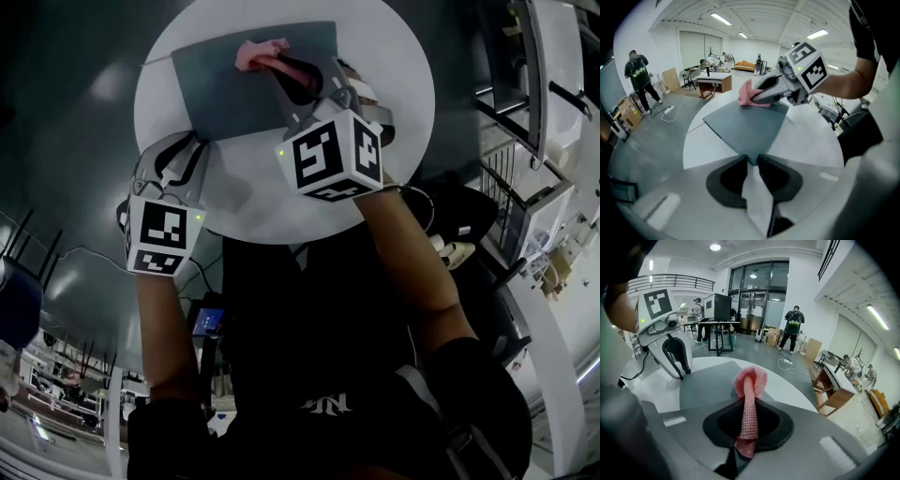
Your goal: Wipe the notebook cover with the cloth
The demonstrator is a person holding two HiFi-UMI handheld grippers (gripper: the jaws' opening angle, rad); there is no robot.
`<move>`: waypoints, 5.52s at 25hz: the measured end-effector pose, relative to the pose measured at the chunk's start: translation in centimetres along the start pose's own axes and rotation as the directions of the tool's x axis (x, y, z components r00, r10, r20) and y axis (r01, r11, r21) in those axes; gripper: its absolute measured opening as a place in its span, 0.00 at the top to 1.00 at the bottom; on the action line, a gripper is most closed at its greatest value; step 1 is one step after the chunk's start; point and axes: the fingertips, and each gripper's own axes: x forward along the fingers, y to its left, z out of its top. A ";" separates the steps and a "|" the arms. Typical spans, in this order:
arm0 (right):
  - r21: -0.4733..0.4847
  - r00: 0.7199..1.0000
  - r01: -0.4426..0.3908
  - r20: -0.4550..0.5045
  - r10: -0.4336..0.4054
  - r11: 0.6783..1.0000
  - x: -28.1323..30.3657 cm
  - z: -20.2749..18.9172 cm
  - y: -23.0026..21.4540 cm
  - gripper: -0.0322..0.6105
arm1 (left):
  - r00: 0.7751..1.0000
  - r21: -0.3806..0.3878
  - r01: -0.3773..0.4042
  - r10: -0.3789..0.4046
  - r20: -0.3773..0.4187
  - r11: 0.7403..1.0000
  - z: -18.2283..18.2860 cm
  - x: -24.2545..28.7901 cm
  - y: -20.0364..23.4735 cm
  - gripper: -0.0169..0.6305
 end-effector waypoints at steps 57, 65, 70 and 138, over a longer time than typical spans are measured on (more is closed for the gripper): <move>0.056 1.000 0.015 -0.012 -0.014 0.998 -3.7 -4.4 -0.4 0.90 | 0.997 -0.042 -0.067 0.066 -0.037 0.997 -0.3 0.3 -0.3 0.87; 0.073 0.993 0.087 -0.087 -0.081 0.994 -5.7 -7.3 -3.0 0.90 | 0.996 -0.052 -0.081 0.079 -0.036 0.995 -0.4 -0.1 -0.4 0.88; 0.094 0.984 0.154 -0.099 -0.145 0.984 -6.9 -7.3 -4.5 0.90 | 0.998 -0.052 -0.068 0.067 -0.017 0.996 -0.7 0.1 -0.3 0.88; 0.048 0.972 -0.223 0.085 0.218 0.974 -2.6 3.3 9.4 0.90 | 0.998 -0.031 -0.016 0.018 0.061 0.999 -0.6 0.3 -0.1 0.88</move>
